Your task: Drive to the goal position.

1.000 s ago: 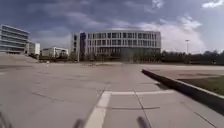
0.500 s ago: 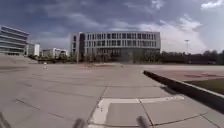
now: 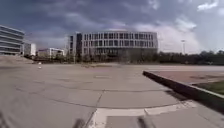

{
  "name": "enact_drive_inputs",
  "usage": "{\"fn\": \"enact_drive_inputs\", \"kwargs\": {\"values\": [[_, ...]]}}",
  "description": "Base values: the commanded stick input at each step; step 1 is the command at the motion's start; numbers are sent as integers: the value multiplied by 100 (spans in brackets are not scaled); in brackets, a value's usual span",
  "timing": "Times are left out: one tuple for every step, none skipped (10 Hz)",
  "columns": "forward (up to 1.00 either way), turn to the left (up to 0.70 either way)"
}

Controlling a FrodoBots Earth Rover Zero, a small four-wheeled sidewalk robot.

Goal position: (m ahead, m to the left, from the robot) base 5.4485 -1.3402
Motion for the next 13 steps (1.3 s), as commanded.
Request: {"fn": "enact_drive_inputs", "kwargs": {"values": [[9, 0], [7, 0], [7, 0], [7, 0], [7, 0], [7, 0], [7, 0], [7, 0], [8, 0], [7, 0], [7, 0], [7, 0], [7, 0]]}}
